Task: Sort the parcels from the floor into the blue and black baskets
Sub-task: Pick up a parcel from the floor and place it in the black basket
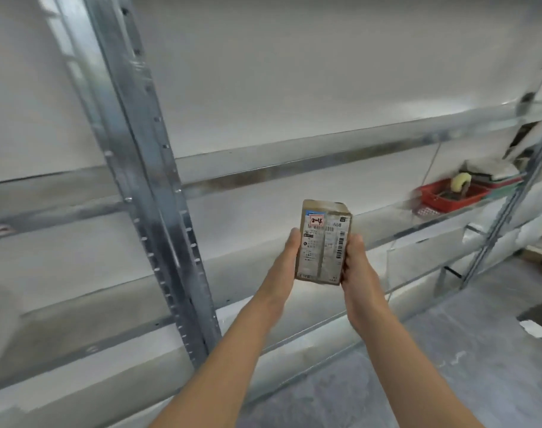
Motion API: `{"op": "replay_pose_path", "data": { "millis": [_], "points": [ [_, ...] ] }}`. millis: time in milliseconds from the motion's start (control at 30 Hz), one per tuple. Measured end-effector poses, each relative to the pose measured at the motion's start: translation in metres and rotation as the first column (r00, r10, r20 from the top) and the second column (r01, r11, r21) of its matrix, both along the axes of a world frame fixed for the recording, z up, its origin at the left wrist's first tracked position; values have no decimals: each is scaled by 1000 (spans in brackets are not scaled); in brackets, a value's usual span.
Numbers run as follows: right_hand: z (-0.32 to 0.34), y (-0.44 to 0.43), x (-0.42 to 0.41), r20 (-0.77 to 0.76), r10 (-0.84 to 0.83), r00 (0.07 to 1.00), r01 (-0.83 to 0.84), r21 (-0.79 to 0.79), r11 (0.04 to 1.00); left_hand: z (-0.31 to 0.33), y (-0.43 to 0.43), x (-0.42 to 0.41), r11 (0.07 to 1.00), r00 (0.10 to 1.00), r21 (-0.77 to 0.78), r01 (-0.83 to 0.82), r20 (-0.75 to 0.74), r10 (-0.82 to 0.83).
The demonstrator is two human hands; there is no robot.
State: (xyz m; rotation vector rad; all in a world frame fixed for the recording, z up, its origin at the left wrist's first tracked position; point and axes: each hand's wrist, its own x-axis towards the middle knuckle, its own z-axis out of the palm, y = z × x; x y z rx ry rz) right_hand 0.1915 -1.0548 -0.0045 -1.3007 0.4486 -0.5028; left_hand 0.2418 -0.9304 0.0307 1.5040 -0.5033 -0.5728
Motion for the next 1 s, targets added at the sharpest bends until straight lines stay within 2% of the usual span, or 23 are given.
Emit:
{"op": "replay_pose_path", "data": {
  "millis": [333,500,667,800,1000],
  "points": [
    [16,186,27,0,306,952,-305,-35,952,23,200,-14,964,964,-18,-265,21,265],
    [15,302,23,-14,437,899,-437,-29,899,14,316,-30,915,915,-27,-402,-46,400],
    [11,436,12,-17,560,828,-560,-56,827,7,445,-58,835,835,-34,-549,-55,547],
    [11,531,2,-5,681,732,-681,-41,731,0,535,-83,760,761,-41,-649,-57,647],
    [0,651,-7,-56,797,601,-799,-35,600,-15,648,-118,604,604,-25,-796,-81,793]
  ]
}}
